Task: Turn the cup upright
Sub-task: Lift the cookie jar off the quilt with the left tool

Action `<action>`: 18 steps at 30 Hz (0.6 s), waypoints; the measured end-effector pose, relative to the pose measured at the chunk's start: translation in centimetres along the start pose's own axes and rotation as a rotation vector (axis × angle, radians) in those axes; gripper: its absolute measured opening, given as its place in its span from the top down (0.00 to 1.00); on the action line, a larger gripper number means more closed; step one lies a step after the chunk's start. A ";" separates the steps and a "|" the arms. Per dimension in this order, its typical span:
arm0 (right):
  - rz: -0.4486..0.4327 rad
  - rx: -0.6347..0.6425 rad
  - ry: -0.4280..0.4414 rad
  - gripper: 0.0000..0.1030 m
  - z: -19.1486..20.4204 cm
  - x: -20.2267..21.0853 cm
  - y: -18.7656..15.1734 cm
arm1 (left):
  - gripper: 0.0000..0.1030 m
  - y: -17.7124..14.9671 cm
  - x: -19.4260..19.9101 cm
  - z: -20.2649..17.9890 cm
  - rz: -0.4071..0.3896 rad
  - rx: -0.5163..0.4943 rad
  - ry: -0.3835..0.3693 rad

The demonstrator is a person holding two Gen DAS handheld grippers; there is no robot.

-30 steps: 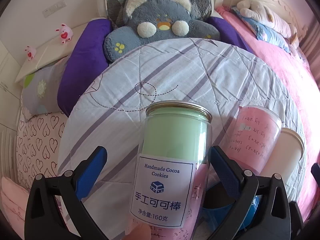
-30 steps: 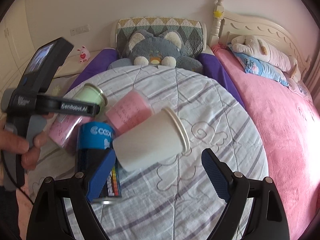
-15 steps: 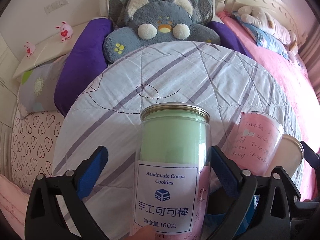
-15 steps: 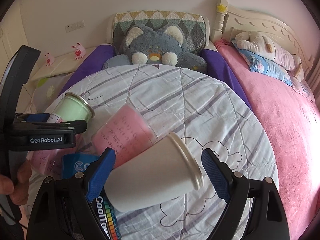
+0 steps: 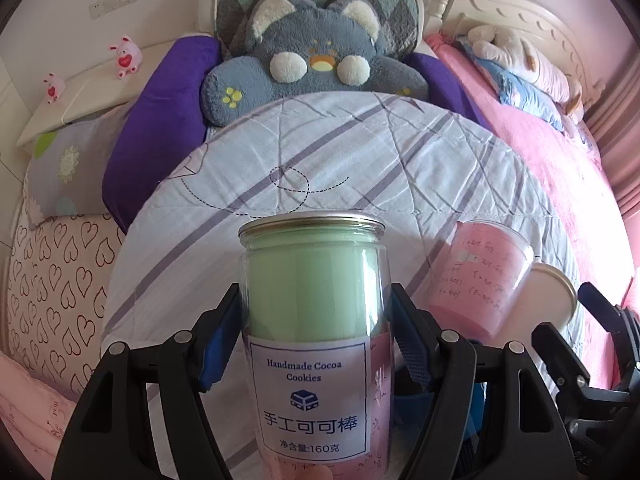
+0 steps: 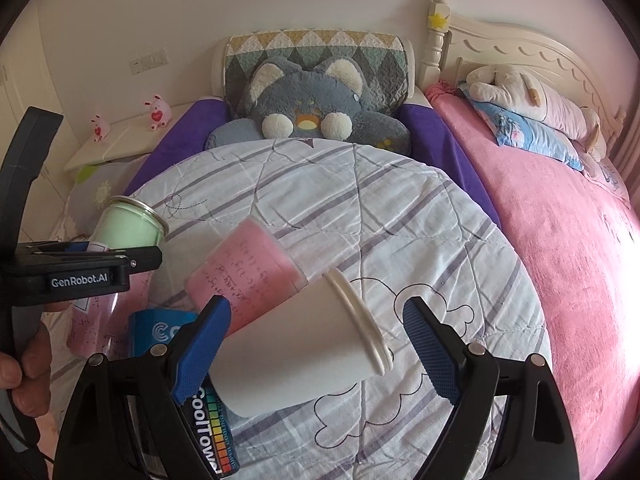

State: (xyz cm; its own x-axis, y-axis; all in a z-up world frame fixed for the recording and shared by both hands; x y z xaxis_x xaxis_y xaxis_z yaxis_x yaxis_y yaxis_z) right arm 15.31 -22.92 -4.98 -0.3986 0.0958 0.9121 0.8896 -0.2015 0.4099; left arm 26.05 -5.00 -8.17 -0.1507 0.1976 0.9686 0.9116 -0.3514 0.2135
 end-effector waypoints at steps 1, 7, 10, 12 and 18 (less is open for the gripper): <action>-0.001 0.004 0.003 0.14 0.1 0.1 -0.1 | 0.30 -0.2 0.4 0.0 -0.008 -0.002 0.001; -0.022 0.013 0.022 0.14 0.7 1.4 -0.8 | 0.31 -1.8 2.5 0.2 -0.049 -0.004 -0.004; -0.035 0.013 0.029 0.14 0.8 2.3 -1.4 | 0.31 -2.9 3.7 0.0 -0.072 -0.006 -0.009; -0.042 0.014 0.032 0.14 0.8 2.9 -1.8 | 0.31 -3.7 4.5 -0.2 -0.088 -0.012 -0.010; -0.059 0.011 0.041 0.14 0.8 4.3 -3.2 | 0.31 -7.1 6.9 -1.1 -0.116 -0.023 -0.012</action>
State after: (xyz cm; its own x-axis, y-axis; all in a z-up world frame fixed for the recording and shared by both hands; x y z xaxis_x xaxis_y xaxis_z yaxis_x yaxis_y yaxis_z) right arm 10.94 -21.12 -2.35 -0.4590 0.0673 0.8859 0.8666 -0.1857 0.4631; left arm 18.16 -2.15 -2.88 -0.2496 0.2487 0.9359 0.8794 -0.3465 0.3266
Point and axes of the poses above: each gripper's, at about its wrist camera, not at the fingertips, and x roughly against the way its jaws point, z to its left, y to its top, the point moved 2 cm from there along -x, roughly the way its jaws point, and after that the axes turned 12 degrees about z, right-handed, at the moved point
